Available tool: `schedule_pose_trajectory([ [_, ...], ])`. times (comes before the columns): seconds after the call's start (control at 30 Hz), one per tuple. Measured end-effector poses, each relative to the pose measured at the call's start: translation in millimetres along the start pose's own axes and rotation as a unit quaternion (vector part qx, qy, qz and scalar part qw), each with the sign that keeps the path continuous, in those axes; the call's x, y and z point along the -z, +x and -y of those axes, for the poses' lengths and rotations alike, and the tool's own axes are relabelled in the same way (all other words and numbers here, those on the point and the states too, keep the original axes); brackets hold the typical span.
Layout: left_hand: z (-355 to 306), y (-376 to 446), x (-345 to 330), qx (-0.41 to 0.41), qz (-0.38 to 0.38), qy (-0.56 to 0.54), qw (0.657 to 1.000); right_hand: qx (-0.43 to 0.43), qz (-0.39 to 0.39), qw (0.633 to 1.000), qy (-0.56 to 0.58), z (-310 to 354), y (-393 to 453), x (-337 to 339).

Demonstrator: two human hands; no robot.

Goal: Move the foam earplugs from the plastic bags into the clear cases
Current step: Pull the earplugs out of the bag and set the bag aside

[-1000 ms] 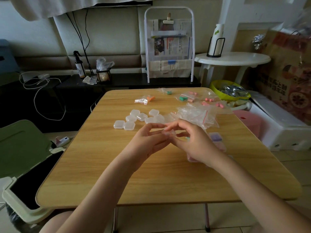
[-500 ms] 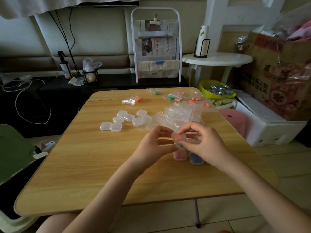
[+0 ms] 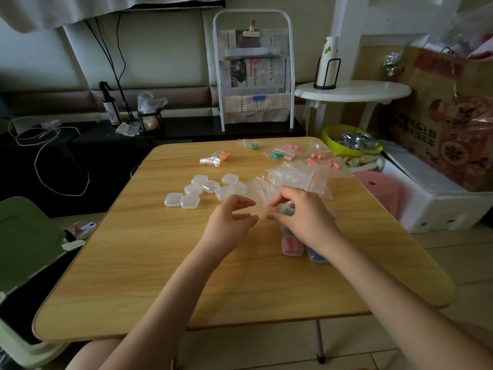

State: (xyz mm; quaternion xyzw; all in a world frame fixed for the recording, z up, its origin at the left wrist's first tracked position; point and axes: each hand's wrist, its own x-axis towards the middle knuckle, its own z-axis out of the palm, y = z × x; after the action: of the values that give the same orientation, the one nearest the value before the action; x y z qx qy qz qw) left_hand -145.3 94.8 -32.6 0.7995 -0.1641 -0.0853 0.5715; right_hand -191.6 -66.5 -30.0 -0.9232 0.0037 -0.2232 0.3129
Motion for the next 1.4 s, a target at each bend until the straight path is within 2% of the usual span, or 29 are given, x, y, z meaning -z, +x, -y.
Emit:
schedule_pose_trajectory([
  [0.1,0,3,7,0.015,-0.022,0.008,1.0,-0.03,0.041,0.996,-0.079,1,3,-4],
  [0.23,3,7,12,0.015,-0.02,0.027,0.999,-0.027,0.036,0.986,-0.16,4,4,-7],
  [0.33,6,8,10,-0.041,-0.005,0.105,0.994,-0.014,0.048,0.984,-0.168,7,6,-2],
  [0.43,9,9,2,-0.125,0.014,0.247,0.961,-0.005,0.056,0.982,-0.178,7,6,2],
  [0.5,12,12,-6,-0.162,0.057,0.32,0.932,-0.011,0.061,0.982,-0.181,6,6,3],
  [0.57,13,17,-12,-0.166,0.099,0.379,0.905,-0.015,0.07,0.981,-0.179,4,6,6],
  [0.63,14,23,-14,-0.156,0.12,0.4,0.895,-0.005,0.074,0.979,-0.19,4,6,9],
  [0.83,17,40,-16,-0.109,0.141,0.312,0.933,0.028,0.091,0.975,-0.202,3,5,5],
  [1.0,11,54,-13,-0.061,0.137,0.186,0.971,0.023,0.127,0.978,-0.163,1,6,8],
  [1.23,16,67,-20,-0.036,0.165,0.062,0.984,0.03,0.143,0.977,-0.154,3,7,8],
  [1.4,20,67,-18,-0.065,0.184,0.059,0.979,0.026,0.131,0.978,-0.162,4,9,2],
])
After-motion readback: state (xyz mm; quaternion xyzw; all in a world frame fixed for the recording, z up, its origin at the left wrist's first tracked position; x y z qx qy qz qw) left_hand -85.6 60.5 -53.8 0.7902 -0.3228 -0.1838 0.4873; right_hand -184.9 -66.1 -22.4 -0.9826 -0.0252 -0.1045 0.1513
